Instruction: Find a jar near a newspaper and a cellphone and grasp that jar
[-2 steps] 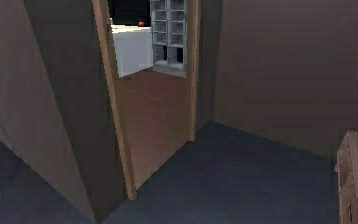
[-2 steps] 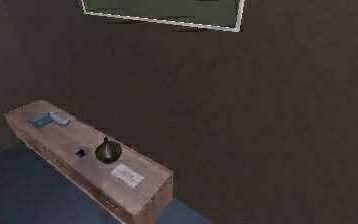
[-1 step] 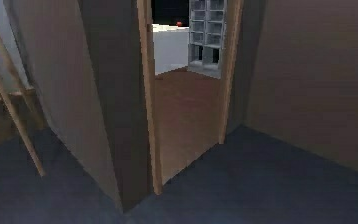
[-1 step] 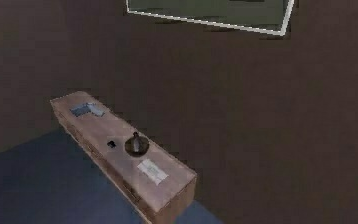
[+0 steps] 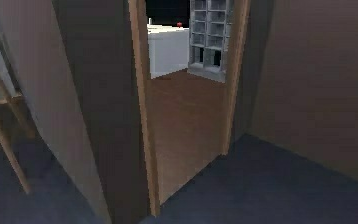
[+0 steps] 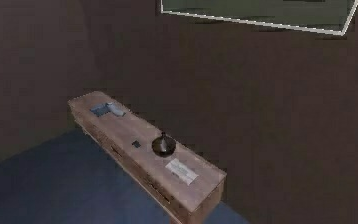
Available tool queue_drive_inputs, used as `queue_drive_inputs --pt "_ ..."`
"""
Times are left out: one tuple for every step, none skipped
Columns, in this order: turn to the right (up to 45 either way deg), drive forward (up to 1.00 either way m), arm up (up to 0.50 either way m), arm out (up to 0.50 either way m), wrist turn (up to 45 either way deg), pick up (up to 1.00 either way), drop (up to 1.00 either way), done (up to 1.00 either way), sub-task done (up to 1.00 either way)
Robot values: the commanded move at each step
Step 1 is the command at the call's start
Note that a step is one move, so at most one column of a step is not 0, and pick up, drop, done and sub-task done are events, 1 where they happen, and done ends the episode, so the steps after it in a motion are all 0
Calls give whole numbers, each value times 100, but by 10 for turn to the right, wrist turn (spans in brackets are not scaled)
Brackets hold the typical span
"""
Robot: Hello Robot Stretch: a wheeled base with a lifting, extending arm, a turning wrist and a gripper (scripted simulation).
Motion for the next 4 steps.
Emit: queue_drive_inputs --pt "450 0 0 0 0 0 0 0 0" --pt "30 0 0 0 0 0 0 0 0" --pt "0 30 0 0 0 0 0 0 0" --pt "-330 0 0 0 0 0 0 0 0"
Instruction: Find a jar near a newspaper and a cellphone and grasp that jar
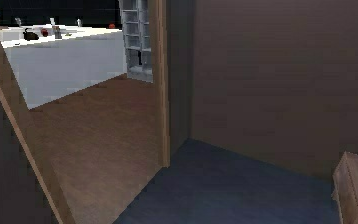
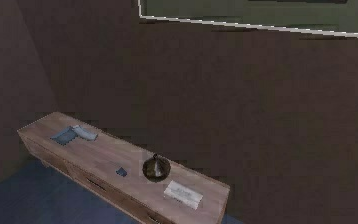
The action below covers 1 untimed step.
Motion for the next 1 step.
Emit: queue_drive_inputs --pt "0 0 50 0 0 0 0 0 0"
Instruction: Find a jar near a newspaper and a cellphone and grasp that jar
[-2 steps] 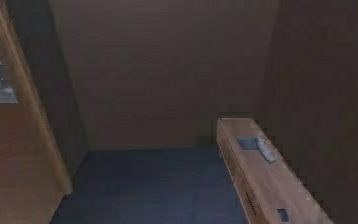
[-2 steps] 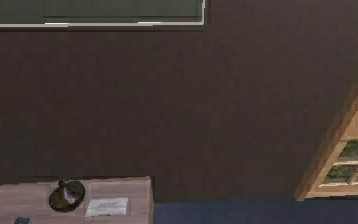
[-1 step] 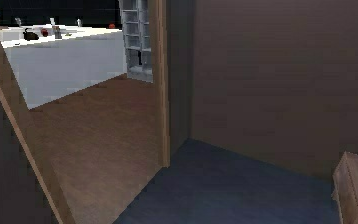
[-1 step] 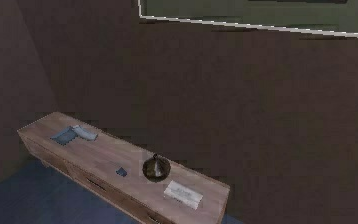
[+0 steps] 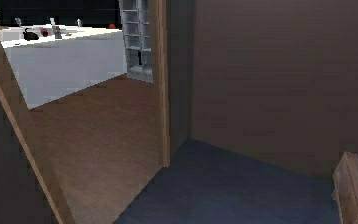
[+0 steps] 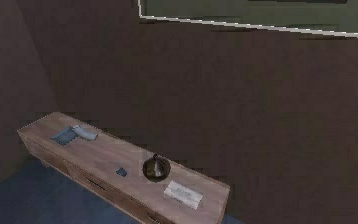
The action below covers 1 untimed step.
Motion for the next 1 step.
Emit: queue_drive_inputs --pt "0 0 0 50 0 0 0 0 0"
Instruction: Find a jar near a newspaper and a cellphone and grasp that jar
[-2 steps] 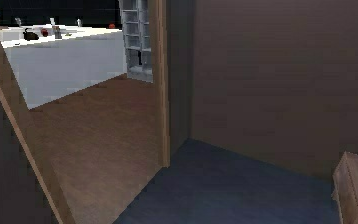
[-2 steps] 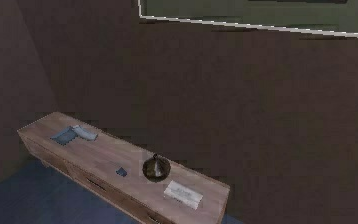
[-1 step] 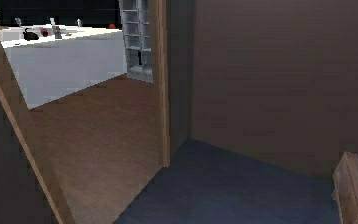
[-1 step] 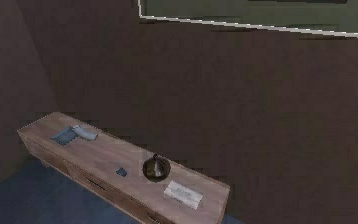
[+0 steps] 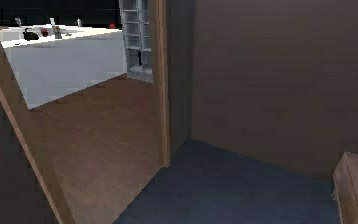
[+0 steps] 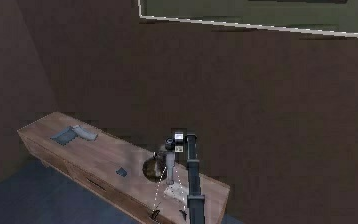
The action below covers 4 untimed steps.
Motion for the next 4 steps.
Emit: queue_drive_inputs --pt "0 0 0 0 450 0 0 0 0" --pt "0 0 0 0 450 0 0 0 0" --pt "0 0 0 0 450 0 0 0 0" --pt "0 0 0 0 60 0 0 0 0"
